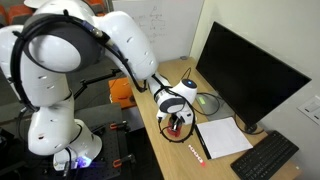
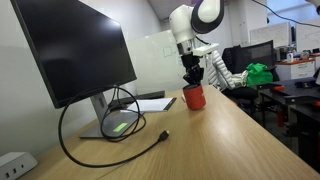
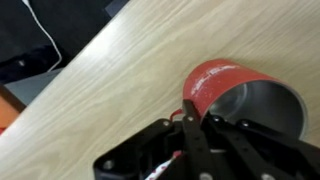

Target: Move the cup slightly to the left on the table

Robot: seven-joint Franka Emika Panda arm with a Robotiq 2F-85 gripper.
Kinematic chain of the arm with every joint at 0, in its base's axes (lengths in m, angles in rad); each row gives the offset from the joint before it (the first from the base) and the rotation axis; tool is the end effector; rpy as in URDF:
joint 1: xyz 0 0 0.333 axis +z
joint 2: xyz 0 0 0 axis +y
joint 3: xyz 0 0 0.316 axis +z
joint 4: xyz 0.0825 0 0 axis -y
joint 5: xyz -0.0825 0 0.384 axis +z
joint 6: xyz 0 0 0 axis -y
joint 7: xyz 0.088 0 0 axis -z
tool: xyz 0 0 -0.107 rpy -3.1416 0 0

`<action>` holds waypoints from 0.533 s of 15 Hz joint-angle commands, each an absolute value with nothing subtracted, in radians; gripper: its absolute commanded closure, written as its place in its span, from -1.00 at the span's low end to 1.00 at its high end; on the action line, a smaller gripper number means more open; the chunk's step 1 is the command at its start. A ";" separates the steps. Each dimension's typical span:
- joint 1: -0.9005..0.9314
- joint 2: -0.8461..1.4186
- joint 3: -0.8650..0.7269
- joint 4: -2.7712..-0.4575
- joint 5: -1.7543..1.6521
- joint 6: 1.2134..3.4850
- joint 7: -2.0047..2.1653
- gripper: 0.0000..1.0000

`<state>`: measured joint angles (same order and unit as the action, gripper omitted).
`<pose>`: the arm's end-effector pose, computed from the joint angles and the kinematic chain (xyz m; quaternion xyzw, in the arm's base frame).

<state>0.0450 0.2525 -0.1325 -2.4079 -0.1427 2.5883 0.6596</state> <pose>0.4880 -0.0424 0.2040 0.9505 -0.3044 -0.0197 0.0598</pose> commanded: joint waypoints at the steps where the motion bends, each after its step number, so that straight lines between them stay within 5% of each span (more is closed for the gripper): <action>1: 0.084 0.215 -0.104 -2.426 -0.122 2.603 0.641 0.96; 8: 0.164 0.250 -0.027 -2.370 -0.089 2.600 0.660 0.96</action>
<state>0.1525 0.2394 -0.0338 -2.3861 -0.1128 2.5884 0.6633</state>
